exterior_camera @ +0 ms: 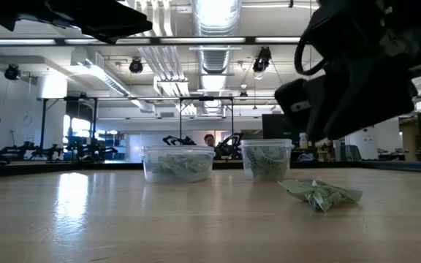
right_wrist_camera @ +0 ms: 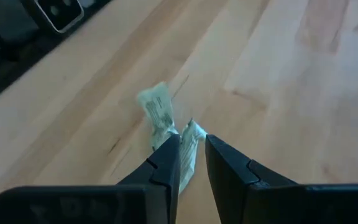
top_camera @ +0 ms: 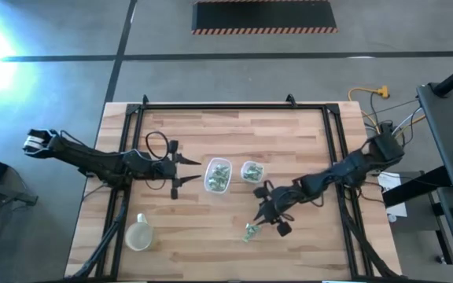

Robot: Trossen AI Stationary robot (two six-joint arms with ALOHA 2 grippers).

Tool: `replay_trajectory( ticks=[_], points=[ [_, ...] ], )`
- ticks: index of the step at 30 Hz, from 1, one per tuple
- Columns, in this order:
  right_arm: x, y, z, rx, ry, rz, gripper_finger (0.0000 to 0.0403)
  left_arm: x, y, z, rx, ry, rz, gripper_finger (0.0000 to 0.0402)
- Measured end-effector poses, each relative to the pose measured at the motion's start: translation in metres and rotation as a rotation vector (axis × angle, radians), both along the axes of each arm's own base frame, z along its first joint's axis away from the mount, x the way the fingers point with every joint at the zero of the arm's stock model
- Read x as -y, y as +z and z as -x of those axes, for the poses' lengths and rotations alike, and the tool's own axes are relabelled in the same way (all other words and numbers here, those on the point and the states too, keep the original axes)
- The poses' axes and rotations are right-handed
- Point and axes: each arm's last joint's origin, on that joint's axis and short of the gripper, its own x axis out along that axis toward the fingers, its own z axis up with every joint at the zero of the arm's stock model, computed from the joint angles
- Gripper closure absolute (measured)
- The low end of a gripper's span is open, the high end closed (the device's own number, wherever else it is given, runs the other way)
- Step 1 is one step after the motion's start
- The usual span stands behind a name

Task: Pick and place items into bin
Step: Put the white stevia packet into the right transparent bin

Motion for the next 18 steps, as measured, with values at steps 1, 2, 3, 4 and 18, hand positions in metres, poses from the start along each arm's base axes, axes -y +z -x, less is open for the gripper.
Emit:
replay_trajectory(
  ticks=[1, 2, 3, 4, 18],
  points=[
    [-0.001, -0.003, -0.002, -0.009, 0.000, 0.003, 0.0335, 0.000, 0.001, -0.001, 0.009, 0.000, 0.001, 0.0239],
    [-0.002, -0.005, -0.005, -0.013, -0.001, 0.005, 0.0335, 0.000, 0.000, -0.001, 0.007, 0.000, 0.001, 0.0239],
    [-0.002, -0.007, -0.007, -0.021, -0.003, 0.005, 0.0335, 0.000, 0.000, -0.001, 0.005, 0.000, 0.001, 0.0239],
    [-0.003, -0.010, -0.010, -0.031, -0.008, 0.001, 0.0335, 0.000, 0.000, -0.001, 0.007, 0.000, 0.001, 0.0239],
    [-0.010, -0.025, -0.028, -0.121, -0.016, 0.009, 0.0335, 0.000, 0.000, -0.001, 0.006, -0.001, 0.002, 0.0239]
  ],
)
